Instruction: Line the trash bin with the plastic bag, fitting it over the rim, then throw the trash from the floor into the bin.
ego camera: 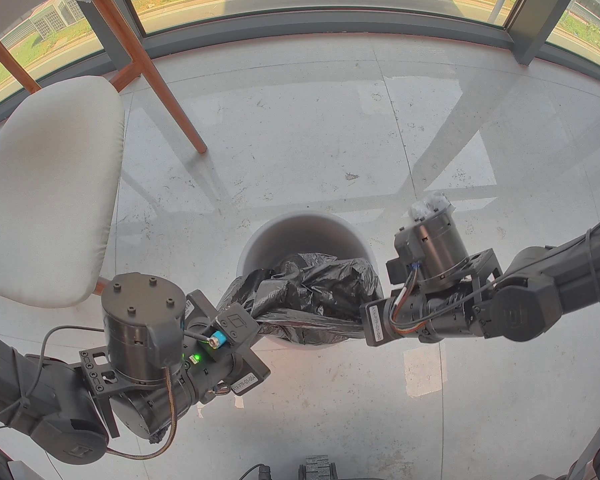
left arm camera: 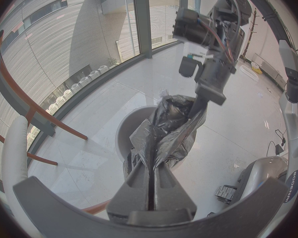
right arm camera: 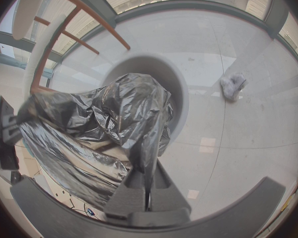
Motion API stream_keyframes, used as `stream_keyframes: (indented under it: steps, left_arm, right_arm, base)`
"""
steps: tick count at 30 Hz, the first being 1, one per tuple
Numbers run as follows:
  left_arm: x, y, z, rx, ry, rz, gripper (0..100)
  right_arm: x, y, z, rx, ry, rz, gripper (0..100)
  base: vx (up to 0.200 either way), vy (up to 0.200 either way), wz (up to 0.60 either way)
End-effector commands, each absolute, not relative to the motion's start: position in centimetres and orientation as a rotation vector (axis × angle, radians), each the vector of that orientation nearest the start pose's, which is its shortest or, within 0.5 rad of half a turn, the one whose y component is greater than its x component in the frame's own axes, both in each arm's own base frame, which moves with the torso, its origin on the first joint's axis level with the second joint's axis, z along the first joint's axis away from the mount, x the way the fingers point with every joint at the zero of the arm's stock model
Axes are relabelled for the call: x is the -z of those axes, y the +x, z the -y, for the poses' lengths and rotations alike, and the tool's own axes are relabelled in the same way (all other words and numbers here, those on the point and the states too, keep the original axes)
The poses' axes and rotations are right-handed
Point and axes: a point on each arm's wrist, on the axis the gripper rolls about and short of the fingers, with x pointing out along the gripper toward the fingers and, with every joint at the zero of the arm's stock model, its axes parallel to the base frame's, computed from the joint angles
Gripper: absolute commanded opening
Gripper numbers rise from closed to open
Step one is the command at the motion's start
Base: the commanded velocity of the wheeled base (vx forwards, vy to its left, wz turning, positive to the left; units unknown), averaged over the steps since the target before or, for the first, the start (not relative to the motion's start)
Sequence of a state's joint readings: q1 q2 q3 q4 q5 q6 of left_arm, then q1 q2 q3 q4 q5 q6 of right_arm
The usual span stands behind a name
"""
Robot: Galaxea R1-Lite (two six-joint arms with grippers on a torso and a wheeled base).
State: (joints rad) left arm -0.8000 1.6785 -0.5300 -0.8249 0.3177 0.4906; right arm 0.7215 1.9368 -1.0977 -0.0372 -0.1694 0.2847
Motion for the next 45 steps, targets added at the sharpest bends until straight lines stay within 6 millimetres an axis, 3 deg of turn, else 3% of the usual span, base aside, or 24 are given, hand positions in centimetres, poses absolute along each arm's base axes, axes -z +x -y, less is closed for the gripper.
stream_keyframes:
  steps: [1, 7, 16, 26, 33, 40, 45]
  left_arm:
    - [-13.8, 19.8, 18.4, 0.514, 0.648, -0.162, 0]
    - [-14.2, 21.3, 17.7, 0.453, 0.584, -0.182, 0]
    - [-14.7, 23.1, 19.1, 0.421, 0.429, -0.226, 0]
    - [-14.3, 25.7, 20.1, 0.383, 0.414, -0.234, 0]
    - [-12.7, 25.3, 20.4, 0.396, 0.418, -0.300, 0]
    - [-10.7, 24.5, 22.7, 0.460, 0.452, -0.337, 0]
    - [-10.6, 23.7, 24.2, 0.487, 0.449, -0.330, 0]
  right_arm:
    - [-15.3, 27.0, -22.8, -0.424, -0.042, -0.716, 0]
    - [-16.7, 27.8, -23.2, -0.441, -0.009, -0.670, 0]
    - [-16.4, 28.8, -24.3, -0.449, -0.010, -0.663, 0]
    - [-15.8, 30.6, -25.1, -0.440, -0.023, -0.655, 0]
    - [-13.9, 32.1, -21.9, -0.374, -0.092, -0.706, 0]
    - [-14.4, 32.6, -20.9, -0.361, -0.074, -0.695, 0]
    - [-14.5, 32.6, -20.9, -0.360, -0.073, -0.690, 0]
  base:
    - [0.000, 0.000, 0.00]
    - [0.000, 0.000, 0.00]
    - [0.000, 0.000, 0.00]
    - [0.000, 0.000, 0.00]
    - [0.000, 0.000, 0.00]
    - [0.000, 0.000, 0.00]
    - [0.000, 0.000, 0.00]
